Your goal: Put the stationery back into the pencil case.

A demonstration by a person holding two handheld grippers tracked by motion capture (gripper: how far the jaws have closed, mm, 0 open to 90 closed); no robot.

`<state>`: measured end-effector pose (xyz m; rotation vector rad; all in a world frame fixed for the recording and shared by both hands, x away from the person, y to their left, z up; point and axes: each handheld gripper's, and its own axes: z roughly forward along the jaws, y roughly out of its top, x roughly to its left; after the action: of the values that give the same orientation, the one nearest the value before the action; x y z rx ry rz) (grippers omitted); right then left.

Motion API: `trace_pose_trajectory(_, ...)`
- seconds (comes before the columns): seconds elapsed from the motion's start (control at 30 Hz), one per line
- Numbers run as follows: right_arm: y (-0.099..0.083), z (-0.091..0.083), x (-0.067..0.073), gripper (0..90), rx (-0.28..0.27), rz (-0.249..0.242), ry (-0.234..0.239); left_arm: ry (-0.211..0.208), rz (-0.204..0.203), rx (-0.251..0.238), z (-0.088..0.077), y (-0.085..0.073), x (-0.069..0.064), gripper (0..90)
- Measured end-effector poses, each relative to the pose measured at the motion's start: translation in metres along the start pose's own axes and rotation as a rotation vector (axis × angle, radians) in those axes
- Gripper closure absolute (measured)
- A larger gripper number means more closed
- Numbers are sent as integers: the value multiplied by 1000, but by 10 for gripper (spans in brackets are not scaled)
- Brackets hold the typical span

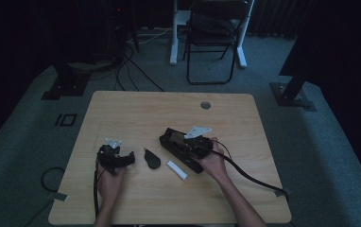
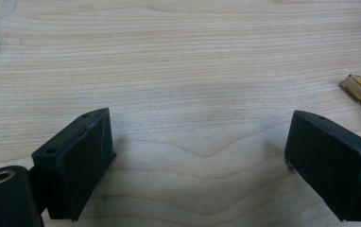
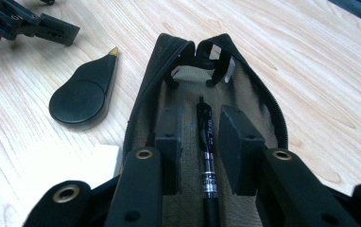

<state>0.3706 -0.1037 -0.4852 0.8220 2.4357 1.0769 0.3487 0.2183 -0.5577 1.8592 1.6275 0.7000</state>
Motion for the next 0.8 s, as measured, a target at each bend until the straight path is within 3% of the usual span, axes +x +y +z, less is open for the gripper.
trace_pose_trajectory(0.8, 0, -15, 12, 705, -49, -27, 6, 0, 1, 1, 0, 0, 0, 88)
